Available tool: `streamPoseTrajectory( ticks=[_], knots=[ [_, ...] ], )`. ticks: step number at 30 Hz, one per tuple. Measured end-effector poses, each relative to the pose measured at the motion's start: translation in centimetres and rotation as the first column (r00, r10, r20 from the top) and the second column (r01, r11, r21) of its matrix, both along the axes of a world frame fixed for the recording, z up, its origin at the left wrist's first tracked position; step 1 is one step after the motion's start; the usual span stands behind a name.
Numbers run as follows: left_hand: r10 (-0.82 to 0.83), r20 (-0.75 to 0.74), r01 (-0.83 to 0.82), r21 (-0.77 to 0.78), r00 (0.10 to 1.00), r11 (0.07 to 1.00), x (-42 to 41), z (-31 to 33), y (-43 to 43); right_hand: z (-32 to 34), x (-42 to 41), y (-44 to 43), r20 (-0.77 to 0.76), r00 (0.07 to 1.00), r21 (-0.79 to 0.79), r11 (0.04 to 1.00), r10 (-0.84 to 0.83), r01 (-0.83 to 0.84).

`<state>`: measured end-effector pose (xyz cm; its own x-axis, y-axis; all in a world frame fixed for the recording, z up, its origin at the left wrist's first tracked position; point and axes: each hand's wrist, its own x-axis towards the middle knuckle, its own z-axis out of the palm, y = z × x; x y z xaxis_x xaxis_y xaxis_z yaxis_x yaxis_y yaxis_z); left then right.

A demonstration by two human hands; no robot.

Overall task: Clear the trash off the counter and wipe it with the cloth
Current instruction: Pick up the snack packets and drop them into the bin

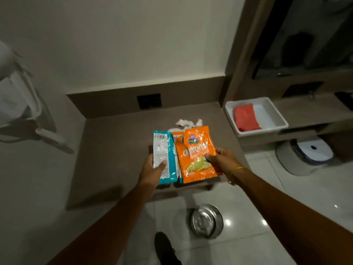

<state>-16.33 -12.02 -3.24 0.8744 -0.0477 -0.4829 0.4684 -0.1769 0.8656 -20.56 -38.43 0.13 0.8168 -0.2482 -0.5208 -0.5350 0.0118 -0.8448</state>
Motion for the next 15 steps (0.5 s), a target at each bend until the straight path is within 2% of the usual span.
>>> streamPoseTrajectory(
  ticks=[3, 7, 11, 15],
  knots=[
    [-0.074, -0.032, 0.071, -0.068, 0.997, 0.995, -7.4, -2.5, -2.9, -2.9, -8.3, -3.1, -0.112, 0.994, 0.01, 1.0, -0.019, 0.02],
    [-0.148, -0.116, 0.146, -0.024, 0.982, 0.989, -15.9, -8.2, -6.4, -9.8, -17.4, -5.6, -0.245, 0.966, 0.015, 0.997, -0.075, 0.081],
    [-0.129, -0.326, 0.154, 0.051, 0.936, 0.987, -21.1, -19.2, -9.4, -21.1, -23.0, -6.3, -0.368, 0.923, 0.031, 0.99, -0.114, 0.135],
    [-0.109, -0.368, 0.187, 0.184, 0.924, 0.965, -22.9, -32.4, -11.7, -34.9, -24.6, -6.8, -0.433, 0.881, 0.02, 0.975, -0.191, 0.221]
  ],
)
